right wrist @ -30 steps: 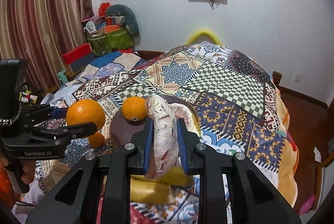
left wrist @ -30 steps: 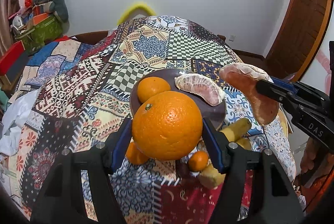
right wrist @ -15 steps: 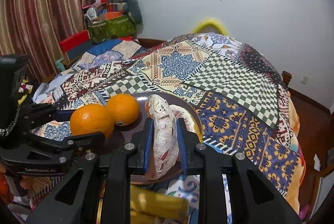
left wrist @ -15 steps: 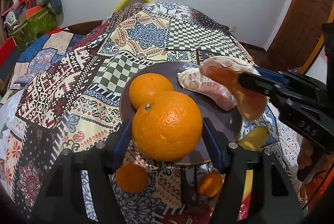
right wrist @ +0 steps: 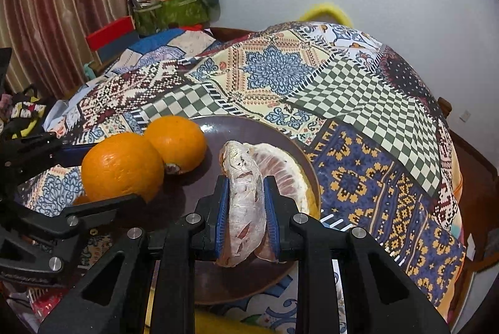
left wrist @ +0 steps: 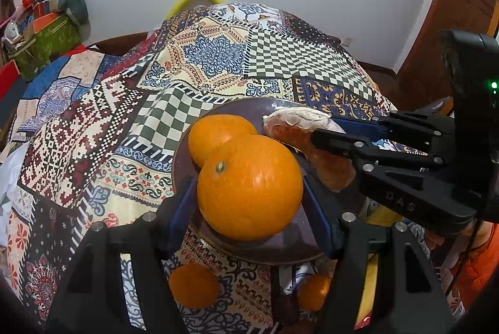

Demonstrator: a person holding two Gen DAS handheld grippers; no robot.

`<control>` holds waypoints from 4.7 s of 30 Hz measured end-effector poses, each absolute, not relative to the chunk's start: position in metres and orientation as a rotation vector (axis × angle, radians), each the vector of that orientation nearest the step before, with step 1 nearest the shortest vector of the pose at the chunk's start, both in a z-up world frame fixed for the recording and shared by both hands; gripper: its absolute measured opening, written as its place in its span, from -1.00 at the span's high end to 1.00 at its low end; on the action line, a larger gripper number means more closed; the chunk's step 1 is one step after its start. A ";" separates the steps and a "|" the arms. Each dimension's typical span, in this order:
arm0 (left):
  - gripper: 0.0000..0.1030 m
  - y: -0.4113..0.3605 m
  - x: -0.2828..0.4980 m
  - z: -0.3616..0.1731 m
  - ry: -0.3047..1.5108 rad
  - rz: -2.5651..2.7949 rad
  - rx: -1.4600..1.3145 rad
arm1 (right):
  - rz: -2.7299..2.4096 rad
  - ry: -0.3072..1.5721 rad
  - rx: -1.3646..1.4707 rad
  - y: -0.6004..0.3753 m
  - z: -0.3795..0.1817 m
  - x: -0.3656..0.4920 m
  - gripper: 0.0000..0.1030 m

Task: Organize fruits
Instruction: 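Carry the pomelo in right tool to the plate while left tool lowers the orange onto it, then open right tool to release the pomelo while left tool releases the orange, then move right tool to a yellow corn cob while left tool approaches the other cob, then close right tool on its corn cob while left tool grasps the other corn cob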

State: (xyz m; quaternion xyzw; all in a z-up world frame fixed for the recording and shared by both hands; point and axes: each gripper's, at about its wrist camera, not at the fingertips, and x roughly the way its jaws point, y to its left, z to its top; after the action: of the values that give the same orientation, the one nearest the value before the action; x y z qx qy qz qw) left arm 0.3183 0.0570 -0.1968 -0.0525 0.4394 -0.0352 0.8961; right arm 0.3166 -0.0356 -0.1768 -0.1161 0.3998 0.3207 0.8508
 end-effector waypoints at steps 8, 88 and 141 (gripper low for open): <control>-0.29 0.065 0.328 -0.212 0.970 -0.070 -0.183 | 0.677 0.873 -0.239 -0.039 -0.183 0.318 0.60; -0.29 -0.014 0.218 -0.213 1.041 -0.190 0.078 | 0.447 0.932 -0.224 -0.124 -0.208 0.206 -0.20; -0.14 -0.025 0.252 -0.198 0.972 -0.201 0.087 | 0.546 0.924 -0.023 -0.132 -0.202 0.195 0.04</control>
State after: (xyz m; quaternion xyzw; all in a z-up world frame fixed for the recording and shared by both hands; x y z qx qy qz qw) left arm 0.2524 -0.0250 -0.1983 0.0418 0.4661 -0.0963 0.8785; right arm 0.1946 -0.1323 -0.2018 -0.0112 0.4399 0.2603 0.8594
